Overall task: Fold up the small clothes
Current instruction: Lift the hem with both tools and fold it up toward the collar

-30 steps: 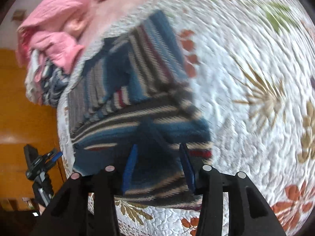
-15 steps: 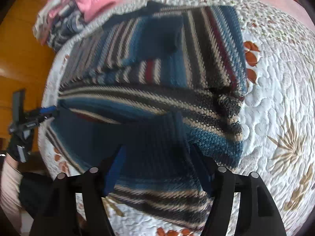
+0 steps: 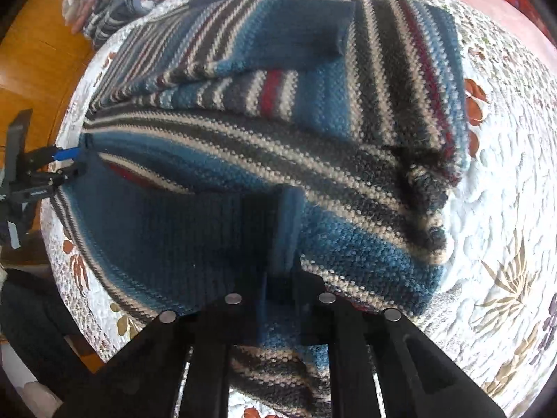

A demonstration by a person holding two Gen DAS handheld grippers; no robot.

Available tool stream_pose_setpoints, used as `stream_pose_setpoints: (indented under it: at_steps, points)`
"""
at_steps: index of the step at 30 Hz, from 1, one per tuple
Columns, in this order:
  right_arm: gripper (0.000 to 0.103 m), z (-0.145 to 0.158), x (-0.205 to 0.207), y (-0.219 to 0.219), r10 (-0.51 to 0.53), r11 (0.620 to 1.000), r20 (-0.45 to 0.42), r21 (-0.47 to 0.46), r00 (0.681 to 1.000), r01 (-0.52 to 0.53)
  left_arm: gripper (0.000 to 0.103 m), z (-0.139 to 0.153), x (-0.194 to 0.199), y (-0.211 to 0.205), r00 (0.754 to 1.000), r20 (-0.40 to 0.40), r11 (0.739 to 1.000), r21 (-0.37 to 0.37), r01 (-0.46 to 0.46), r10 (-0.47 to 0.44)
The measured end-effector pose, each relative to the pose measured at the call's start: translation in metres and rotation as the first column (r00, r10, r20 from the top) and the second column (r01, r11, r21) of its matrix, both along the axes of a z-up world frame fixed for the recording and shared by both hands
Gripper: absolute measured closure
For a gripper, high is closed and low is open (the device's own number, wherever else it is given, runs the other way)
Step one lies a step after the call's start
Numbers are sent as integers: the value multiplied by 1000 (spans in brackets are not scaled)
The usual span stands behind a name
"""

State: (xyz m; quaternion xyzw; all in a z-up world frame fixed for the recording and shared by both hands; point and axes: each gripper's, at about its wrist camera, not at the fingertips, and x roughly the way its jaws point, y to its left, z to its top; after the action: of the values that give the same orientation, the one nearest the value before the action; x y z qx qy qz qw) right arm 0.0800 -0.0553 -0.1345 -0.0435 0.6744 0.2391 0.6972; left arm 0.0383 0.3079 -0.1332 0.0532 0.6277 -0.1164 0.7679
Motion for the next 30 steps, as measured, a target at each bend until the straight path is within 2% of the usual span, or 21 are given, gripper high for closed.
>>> stream_pose_setpoints:
  at_steps: [5, 7, 8, 9, 10, 11, 13, 15, 18, 21, 23, 27, 30]
  points:
    - [91, -4, 1, -11, -12, 1000, -14, -6, 1000, 12, 35, -5, -1, 3, 1000, -20, 1000, 0, -7, 7]
    - [85, -7, 1, -13, -12, 1000, -17, -18, 1000, 11, 35, -6, -1, 7, 1000, -24, 1000, -2, -14, 13]
    - [84, -9, 2, -12, -15, 1000, -23, -19, 1000, 14, 40, -7, 1, 7, 999, -30, 1000, -9, -18, 18]
    - [84, -10, 2, -11, -17, 1000, -25, -18, 1000, 16, 54, -8, 2, 6, 999, -35, 999, -31, -20, 19]
    - [84, -10, 3, -11, -18, 1000, -26, -18, 1000, 17, 59, -8, 2, 6, 999, -41, 998, -61, -23, 21]
    - [83, -10, 2, -11, -18, 1000, -27, -15, 999, 18, 62, -8, 1, 5, 999, -38, 998, -58, -26, 24]
    - [92, -9, 3, -8, -15, 1000, -24, -14, 1000, 15, 70, -6, 1, 0, 1000, -26, 999, -28, -16, 16]
    - [93, 0, 3, -9, -14, 1000, -7, 5, 1000, 14, 93, 0, 3, -5, 1000, -19, 999, -24, -24, 23]
    - [93, 21, 5, -14, -28, 998, 27, 65, 999, 26, 94, 13, 6, 1, 997, -8, 995, -68, -72, 71]
    - [93, 43, 6, -22, -47, 991, 59, 130, 997, 39, 95, 28, 5, 5, 998, 20, 994, -89, -59, 61]
    - [93, 56, 6, -28, -60, 985, 77, 166, 995, 47, 95, 46, 3, 4, 997, 42, 988, -144, -51, 58]
    - [93, 81, 3, -34, -73, 977, 128, 209, 989, 45, 95, 83, -3, 0, 991, 130, 977, -211, -14, 42]
    - [93, 97, 3, -40, -99, 969, 160, 241, 982, 59, 95, 108, -1, 3, 979, 190, 964, -265, -23, 76]
